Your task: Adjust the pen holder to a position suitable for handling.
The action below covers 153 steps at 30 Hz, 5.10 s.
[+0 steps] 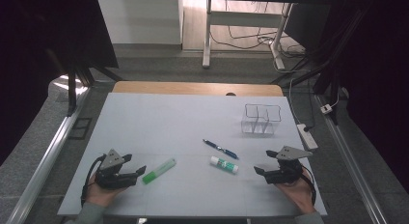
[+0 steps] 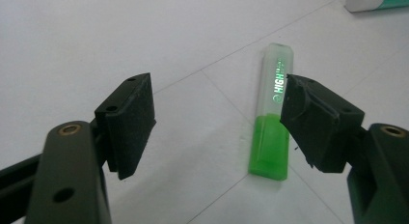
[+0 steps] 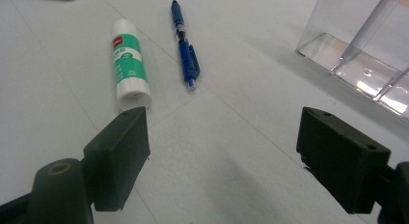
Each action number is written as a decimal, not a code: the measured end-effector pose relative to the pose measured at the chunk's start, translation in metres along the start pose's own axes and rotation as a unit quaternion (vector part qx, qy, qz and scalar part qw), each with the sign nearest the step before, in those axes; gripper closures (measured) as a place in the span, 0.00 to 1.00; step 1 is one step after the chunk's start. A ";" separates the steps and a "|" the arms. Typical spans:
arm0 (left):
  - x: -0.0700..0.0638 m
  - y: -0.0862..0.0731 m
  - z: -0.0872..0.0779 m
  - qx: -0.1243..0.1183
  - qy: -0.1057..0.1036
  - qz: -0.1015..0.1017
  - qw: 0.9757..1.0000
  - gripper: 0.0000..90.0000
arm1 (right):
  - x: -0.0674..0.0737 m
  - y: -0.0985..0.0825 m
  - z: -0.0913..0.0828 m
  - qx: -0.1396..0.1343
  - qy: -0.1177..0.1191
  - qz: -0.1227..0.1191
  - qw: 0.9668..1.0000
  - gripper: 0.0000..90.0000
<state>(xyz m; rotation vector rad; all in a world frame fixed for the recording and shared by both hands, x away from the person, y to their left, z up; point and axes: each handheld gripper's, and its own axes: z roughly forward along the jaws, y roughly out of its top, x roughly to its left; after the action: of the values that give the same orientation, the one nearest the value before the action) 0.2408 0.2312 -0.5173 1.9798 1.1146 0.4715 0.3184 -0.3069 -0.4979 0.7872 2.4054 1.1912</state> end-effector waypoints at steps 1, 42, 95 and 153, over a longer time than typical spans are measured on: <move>0.000 0.000 0.000 0.000 0.000 0.000 1.000 0.31 | 0.000 0.000 0.000 0.000 0.000 0.000 1.000 0.21; 0.003 0.000 0.009 0.003 0.026 0.042 0.999 0.32 | -0.050 0.009 0.009 -0.018 -0.072 0.075 0.994 0.31; 0.008 -0.002 0.015 0.019 0.023 0.037 0.999 0.30 | -0.137 0.023 0.020 0.034 -0.184 0.133 0.973 1.00; 0.010 -0.002 0.018 0.025 0.026 0.029 0.999 0.30 | -0.136 0.052 0.076 0.022 -0.142 0.110 0.984 1.00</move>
<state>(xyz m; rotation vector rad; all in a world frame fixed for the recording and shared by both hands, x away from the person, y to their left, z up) 0.2564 0.2317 -0.5305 2.0581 1.1141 0.5322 0.4824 -0.3177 -0.4928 1.1755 2.1593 1.0242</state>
